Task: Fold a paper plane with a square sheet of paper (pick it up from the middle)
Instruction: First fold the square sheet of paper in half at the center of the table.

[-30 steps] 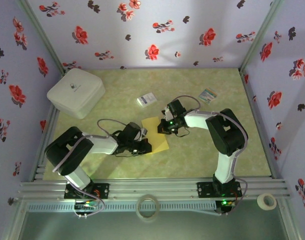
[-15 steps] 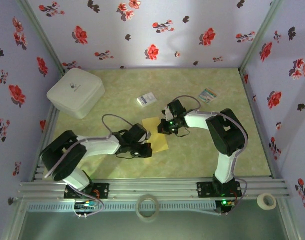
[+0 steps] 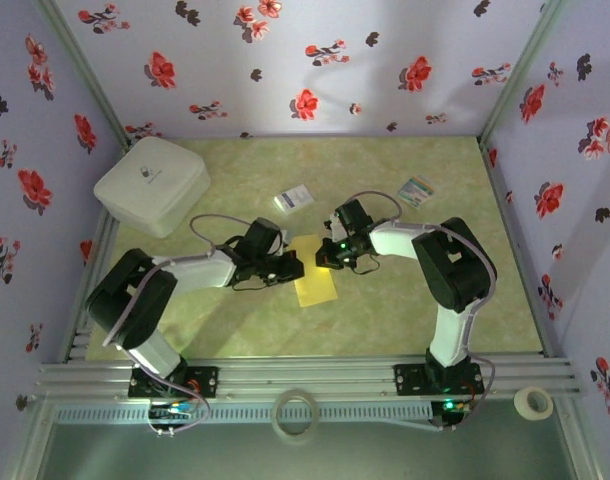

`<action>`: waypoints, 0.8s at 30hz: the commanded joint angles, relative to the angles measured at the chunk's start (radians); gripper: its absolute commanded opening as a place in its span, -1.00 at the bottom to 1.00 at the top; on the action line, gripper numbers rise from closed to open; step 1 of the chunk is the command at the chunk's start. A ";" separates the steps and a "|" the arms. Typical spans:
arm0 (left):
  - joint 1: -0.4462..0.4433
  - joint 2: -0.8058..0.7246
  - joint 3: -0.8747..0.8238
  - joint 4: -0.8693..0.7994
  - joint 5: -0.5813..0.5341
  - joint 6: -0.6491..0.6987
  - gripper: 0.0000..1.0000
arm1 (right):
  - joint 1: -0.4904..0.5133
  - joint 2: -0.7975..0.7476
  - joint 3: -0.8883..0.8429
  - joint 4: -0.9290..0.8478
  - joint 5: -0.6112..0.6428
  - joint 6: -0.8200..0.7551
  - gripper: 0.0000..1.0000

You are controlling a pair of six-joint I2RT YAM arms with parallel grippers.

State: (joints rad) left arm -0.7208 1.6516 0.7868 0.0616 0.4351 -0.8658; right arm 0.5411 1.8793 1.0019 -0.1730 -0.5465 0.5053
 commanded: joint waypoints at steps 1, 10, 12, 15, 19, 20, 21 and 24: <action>0.000 0.056 0.017 0.049 0.036 -0.017 -1.00 | -0.012 0.044 -0.055 -0.137 0.136 0.002 -1.00; 0.006 0.127 -0.048 0.055 0.017 -0.021 -1.00 | -0.012 0.041 -0.059 -0.134 0.138 0.004 -1.00; 0.008 0.127 -0.057 0.051 0.018 -0.022 -1.00 | -0.012 0.040 -0.058 -0.135 0.139 0.002 -1.00; 0.011 0.092 -0.060 0.056 0.020 -0.034 -1.00 | -0.012 0.041 -0.057 -0.134 0.139 0.002 -1.00; 0.037 0.049 -0.018 0.058 0.051 -0.038 -1.00 | -0.012 0.041 -0.057 -0.135 0.139 0.002 -1.00; 0.043 0.049 -0.007 0.058 0.058 -0.036 -1.00 | -0.013 0.042 -0.058 -0.135 0.138 0.002 -1.00; 0.053 0.052 0.005 0.057 0.063 -0.031 -1.00 | -0.012 0.042 -0.057 -0.134 0.139 0.002 -1.00; 0.074 0.083 0.024 0.066 0.076 -0.026 -1.00 | -0.012 0.044 -0.056 -0.135 0.139 0.002 -1.00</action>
State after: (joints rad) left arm -0.6662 1.7340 0.7773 0.1345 0.4820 -0.8886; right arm 0.5411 1.8774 0.9993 -0.1699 -0.5461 0.5053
